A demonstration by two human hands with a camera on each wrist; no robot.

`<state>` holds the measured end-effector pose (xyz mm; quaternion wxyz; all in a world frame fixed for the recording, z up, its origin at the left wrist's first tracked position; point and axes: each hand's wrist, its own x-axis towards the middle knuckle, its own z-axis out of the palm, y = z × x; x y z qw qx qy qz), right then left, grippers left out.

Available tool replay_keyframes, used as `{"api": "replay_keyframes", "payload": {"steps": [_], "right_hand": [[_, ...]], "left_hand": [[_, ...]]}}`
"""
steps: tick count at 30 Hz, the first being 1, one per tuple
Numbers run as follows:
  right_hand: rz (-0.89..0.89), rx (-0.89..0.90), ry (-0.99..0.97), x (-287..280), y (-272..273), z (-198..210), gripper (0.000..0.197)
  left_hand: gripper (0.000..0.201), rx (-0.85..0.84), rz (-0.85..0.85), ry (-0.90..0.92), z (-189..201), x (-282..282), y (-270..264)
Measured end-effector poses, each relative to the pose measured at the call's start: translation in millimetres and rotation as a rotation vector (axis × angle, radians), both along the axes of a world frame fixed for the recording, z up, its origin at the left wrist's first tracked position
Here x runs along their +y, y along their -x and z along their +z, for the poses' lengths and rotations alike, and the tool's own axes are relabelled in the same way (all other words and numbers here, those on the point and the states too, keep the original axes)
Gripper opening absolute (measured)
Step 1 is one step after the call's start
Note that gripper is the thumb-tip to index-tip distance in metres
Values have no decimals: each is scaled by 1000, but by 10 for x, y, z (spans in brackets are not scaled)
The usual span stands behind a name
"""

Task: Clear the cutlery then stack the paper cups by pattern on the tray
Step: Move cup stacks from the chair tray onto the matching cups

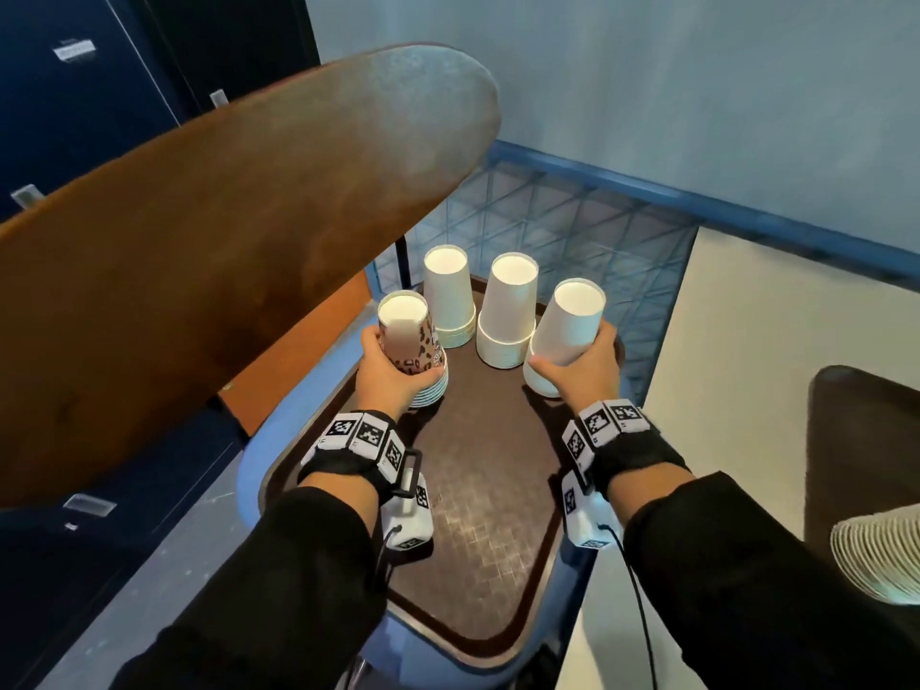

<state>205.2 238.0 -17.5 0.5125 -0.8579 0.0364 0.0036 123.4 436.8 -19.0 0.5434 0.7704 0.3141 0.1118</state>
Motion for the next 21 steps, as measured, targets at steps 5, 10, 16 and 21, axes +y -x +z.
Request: {"api": "replay_keyframes", "payload": {"steps": [5, 10, 16, 21], "right_hand": [[39, 45, -36, -23, 56, -37, 84], [85, 113, 5, -140, 157, 39, 88], [49, 147, -124, -461, 532, 229, 88], [30, 51, -208, -852, 927, 472, 79]], "left_hand": [[74, 19, 15, -1, -27, -78, 61], [78, 0, -2, 44, -16, -181, 166], [76, -69, -126, 104, 187, -542, 285], [74, -130, -289, 143, 399, -978, 445]]}}
